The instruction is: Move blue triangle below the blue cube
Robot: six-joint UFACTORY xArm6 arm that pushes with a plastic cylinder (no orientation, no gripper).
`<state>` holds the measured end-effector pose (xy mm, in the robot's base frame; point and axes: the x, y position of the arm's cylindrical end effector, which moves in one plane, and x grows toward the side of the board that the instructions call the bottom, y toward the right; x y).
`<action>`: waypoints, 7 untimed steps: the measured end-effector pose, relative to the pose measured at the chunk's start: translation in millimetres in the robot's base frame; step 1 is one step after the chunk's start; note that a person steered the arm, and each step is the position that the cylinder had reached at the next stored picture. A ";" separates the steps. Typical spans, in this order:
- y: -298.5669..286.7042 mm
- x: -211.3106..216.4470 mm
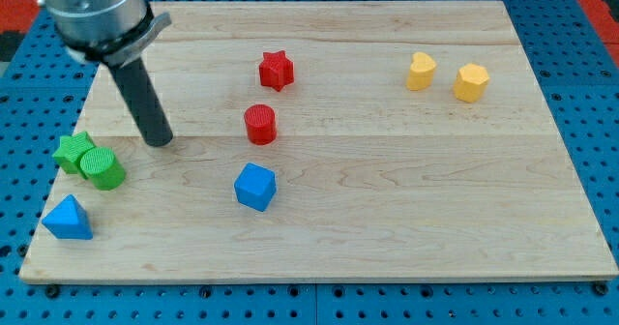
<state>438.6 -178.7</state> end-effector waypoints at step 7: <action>-87.5 132.7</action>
<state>571.3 -266.1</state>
